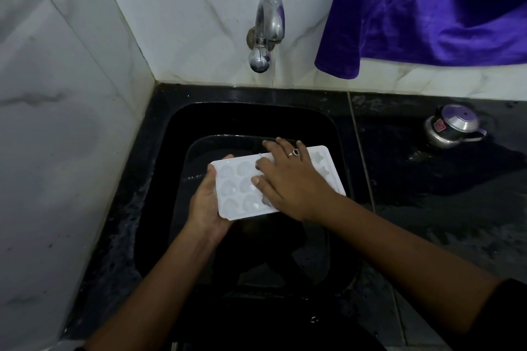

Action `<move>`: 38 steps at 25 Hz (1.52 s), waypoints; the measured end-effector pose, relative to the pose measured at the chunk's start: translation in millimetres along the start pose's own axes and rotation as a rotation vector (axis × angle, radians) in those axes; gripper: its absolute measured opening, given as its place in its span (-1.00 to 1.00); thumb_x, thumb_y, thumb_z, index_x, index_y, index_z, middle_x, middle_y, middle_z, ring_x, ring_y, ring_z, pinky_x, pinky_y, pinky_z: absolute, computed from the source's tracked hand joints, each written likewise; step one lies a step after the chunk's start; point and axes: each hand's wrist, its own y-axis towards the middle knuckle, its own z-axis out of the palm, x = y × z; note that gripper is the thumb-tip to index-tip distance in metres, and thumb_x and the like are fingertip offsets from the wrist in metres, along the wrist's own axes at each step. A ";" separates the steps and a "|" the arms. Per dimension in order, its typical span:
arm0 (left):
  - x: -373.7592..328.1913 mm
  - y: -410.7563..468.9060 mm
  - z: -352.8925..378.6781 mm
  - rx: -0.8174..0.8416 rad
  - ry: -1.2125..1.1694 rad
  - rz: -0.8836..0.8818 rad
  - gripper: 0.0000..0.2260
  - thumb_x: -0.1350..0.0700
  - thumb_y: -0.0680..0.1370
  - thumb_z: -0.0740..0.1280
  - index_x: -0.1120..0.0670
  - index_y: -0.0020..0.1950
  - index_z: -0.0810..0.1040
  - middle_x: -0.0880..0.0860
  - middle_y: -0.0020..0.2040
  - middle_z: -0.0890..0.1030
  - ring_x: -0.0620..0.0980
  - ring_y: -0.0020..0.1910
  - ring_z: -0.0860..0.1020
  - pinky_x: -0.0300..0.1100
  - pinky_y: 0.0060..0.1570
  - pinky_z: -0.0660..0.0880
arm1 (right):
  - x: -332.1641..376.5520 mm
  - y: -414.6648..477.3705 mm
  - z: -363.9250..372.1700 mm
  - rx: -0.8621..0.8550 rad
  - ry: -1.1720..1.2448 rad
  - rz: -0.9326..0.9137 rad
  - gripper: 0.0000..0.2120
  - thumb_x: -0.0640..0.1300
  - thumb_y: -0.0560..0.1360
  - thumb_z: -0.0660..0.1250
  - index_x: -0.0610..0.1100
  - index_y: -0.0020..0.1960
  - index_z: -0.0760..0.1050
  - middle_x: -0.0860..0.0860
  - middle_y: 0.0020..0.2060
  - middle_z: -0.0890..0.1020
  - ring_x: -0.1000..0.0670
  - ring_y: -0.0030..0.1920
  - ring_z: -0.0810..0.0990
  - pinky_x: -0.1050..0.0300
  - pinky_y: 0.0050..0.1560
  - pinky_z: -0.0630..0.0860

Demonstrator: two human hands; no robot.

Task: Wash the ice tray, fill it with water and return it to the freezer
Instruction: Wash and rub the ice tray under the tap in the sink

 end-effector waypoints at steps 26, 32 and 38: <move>-1.8 -9.1 23.2 0.039 -0.001 -0.034 -0.58 -0.19 0.72 0.10 -0.01 0.38 0.58 0.21 0.26 0.69 0.20 0.06 0.74 0.20 0.01 0.67 | 19.9 1.7 -10.2 -0.067 0.056 0.016 -0.50 0.21 0.67 -0.10 0.08 0.36 0.49 -0.14 0.60 0.26 -0.21 0.63 0.10 -0.37 0.59 -0.10; -2.1 -4.4 15.2 0.036 0.012 -0.044 -0.55 -0.20 0.72 0.12 -0.02 0.49 0.52 0.21 0.35 0.64 0.27 0.28 0.64 0.25 0.17 0.62 | 13.7 1.8 -10.4 -0.063 0.003 -0.025 -0.57 0.18 0.71 -0.02 0.10 0.40 0.49 -0.16 0.60 0.25 -0.25 0.63 0.10 -0.41 0.58 -0.07; -2.6 -7.8 16.9 0.018 -0.017 -0.032 -0.57 -0.19 0.72 0.12 0.01 0.41 0.58 0.21 0.27 0.69 0.22 0.13 0.72 0.21 0.08 0.66 | 16.8 2.6 -9.0 -0.027 -0.002 -0.046 -0.50 0.22 0.67 -0.10 0.09 0.41 0.46 -0.16 0.60 0.26 -0.24 0.63 0.10 -0.41 0.57 -0.06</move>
